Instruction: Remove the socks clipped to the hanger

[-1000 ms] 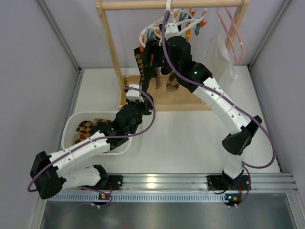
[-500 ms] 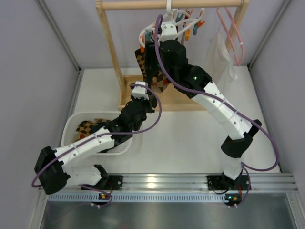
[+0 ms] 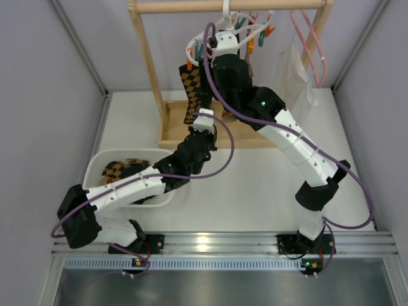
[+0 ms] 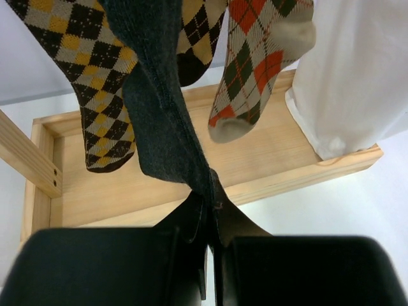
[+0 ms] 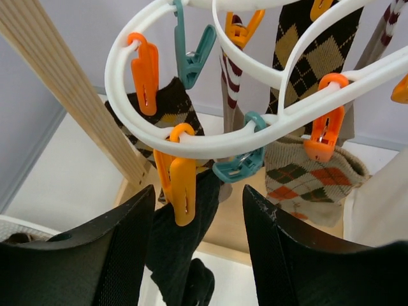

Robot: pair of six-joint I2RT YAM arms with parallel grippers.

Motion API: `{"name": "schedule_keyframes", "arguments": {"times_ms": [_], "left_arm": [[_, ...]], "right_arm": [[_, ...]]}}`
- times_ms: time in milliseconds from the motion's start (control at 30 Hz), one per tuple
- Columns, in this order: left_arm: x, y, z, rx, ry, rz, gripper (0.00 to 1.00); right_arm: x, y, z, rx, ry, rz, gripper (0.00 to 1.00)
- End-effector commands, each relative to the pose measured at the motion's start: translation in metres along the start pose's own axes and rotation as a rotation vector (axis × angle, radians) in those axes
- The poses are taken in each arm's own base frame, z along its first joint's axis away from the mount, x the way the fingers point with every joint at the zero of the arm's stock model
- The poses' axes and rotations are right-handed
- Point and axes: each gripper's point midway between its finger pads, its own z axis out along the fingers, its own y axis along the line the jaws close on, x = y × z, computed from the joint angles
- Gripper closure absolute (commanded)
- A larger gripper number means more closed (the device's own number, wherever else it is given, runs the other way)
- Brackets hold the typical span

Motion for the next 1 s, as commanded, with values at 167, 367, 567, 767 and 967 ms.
{"name": "schedule_keyframes", "arguments": {"times_ms": [167, 367, 567, 767, 967], "left_arm": [[-0.027, -0.018, 0.007, -0.035, -0.067, 0.066, 1.0], [-0.02, -0.041, 0.016, -0.018, -0.052, 0.136, 1.0], [-0.018, -0.059, 0.025, -0.016, -0.048, 0.173, 1.0], [-0.013, -0.071, 0.034, -0.027, -0.039, 0.224, 1.0], [-0.01, -0.079, 0.039, -0.018, -0.036, 0.235, 1.0]], "right_arm": [[-0.008, -0.005, -0.04, -0.121, 0.026, -0.014, 0.4], [-0.01, -0.025, -0.048, -0.079, 0.03, -0.045, 0.37], [-0.021, -0.032, -0.049, -0.052, 0.003, -0.091, 0.35], [-0.018, -0.03, -0.032, -0.015, 0.0, -0.151, 0.37], [-0.017, -0.034, -0.012, 0.07, -0.018, -0.206, 0.41]]}}
